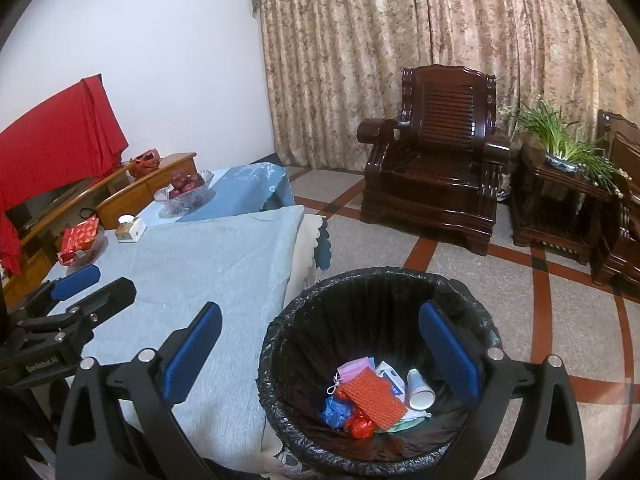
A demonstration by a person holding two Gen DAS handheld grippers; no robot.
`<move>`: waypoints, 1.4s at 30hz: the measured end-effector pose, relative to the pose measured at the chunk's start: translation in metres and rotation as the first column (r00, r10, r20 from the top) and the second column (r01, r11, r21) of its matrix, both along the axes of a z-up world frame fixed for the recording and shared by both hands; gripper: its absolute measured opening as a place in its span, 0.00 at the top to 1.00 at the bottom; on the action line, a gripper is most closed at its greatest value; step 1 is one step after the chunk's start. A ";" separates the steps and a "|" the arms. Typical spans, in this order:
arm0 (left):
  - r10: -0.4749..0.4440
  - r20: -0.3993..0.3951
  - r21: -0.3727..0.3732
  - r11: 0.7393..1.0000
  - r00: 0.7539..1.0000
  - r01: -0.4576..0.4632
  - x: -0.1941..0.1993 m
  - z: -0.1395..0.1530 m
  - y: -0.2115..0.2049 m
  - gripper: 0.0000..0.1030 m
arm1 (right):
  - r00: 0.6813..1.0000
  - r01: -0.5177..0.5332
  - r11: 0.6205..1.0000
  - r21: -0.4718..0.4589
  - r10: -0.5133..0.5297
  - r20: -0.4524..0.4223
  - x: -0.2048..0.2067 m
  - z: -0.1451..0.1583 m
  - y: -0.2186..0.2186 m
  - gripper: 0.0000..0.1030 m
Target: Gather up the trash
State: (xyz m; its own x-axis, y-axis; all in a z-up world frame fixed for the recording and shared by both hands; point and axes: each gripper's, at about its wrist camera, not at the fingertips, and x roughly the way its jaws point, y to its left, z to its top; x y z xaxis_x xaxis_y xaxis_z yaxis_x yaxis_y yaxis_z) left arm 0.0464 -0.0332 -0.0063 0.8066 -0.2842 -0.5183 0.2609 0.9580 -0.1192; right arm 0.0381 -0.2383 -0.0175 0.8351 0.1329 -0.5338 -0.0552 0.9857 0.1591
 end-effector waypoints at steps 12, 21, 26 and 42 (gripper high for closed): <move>0.000 -0.003 0.001 1.000 1.000 0.000 0.000 0.001 0.003 0.09 | 1.000 -0.003 1.000 0.002 0.003 -0.006 0.001 -0.002 -0.002 0.06; 0.000 -0.004 0.003 1.000 1.000 0.000 0.000 0.002 0.002 0.09 | 1.000 -0.003 1.000 0.002 0.003 -0.006 0.001 -0.001 -0.002 0.06; 0.000 -0.004 0.003 1.000 1.000 0.000 -0.001 0.002 0.002 0.09 | 1.000 -0.003 1.000 0.001 0.004 -0.008 0.003 -0.002 -0.002 0.06; 0.000 -0.005 0.004 1.000 1.000 0.000 -0.001 0.004 0.002 0.09 | 1.000 -0.004 1.000 0.001 0.004 -0.009 0.003 -0.002 -0.002 0.06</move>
State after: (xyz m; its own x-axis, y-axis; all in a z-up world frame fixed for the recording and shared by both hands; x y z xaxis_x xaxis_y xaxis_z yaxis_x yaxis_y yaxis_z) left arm 0.0457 -0.0310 -0.0020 0.8042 -0.2817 -0.5234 0.2600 0.9586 -0.1165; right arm 0.0408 -0.2401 -0.0191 0.8296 0.1372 -0.5412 -0.0582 0.9853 0.1606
